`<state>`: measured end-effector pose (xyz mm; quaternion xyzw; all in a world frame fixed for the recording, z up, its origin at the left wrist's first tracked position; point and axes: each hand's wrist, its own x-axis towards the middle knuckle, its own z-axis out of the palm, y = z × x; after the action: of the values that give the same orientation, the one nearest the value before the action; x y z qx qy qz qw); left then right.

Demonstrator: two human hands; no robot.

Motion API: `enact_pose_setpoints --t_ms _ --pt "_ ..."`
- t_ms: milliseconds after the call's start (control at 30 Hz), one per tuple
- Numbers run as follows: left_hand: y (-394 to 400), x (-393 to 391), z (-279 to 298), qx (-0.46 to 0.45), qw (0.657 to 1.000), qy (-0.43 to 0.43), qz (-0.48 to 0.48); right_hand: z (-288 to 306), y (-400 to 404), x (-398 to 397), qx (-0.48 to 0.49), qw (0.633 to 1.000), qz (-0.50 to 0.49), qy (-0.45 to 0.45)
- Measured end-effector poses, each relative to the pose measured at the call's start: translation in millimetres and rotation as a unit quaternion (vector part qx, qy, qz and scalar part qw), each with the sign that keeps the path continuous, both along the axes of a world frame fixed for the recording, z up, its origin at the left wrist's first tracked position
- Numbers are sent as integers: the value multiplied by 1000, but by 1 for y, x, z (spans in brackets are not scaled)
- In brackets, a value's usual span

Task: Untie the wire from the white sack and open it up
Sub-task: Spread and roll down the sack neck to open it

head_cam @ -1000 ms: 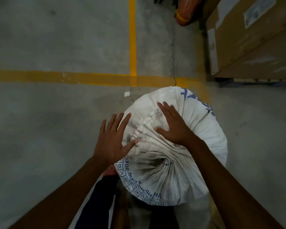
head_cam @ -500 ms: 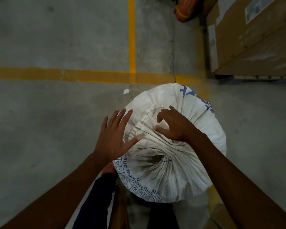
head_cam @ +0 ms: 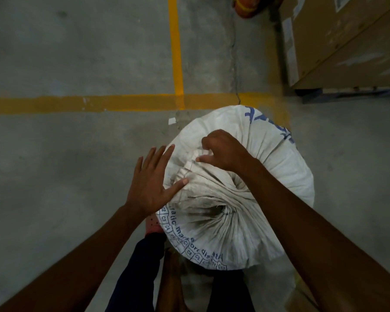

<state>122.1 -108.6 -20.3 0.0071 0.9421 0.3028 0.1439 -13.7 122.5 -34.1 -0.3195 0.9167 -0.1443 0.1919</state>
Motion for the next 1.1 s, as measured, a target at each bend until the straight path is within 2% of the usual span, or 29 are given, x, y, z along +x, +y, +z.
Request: enact_pose_setpoints --t_ms 233,400,533,667,800,900,1033,1100 --pt "1 -6 -3 39 999 -16 13 32 24 7 -65 990 -46 -114" --pt "4 -16 -1 68 998 -10 8 61 56 18 -75 959 -103 -253" --pt "14 -26 5 91 996 -11 -4 66 81 27 -85 936 -128 -317" --pt "27 -34 12 116 993 -12 -34 71 95 36 -86 924 -115 -355" --pt "40 -39 13 134 989 -8 -62 66 107 46 -24 907 -150 -393" --pt "49 -42 12 138 987 -5 -81 68 115 54 -20 889 -176 -423" --pt "61 -46 14 184 979 -26 -83 75 125 64 -23 876 -198 -439" --pt "69 -45 20 206 973 -66 -80 74 130 70 -24 870 -202 -449"
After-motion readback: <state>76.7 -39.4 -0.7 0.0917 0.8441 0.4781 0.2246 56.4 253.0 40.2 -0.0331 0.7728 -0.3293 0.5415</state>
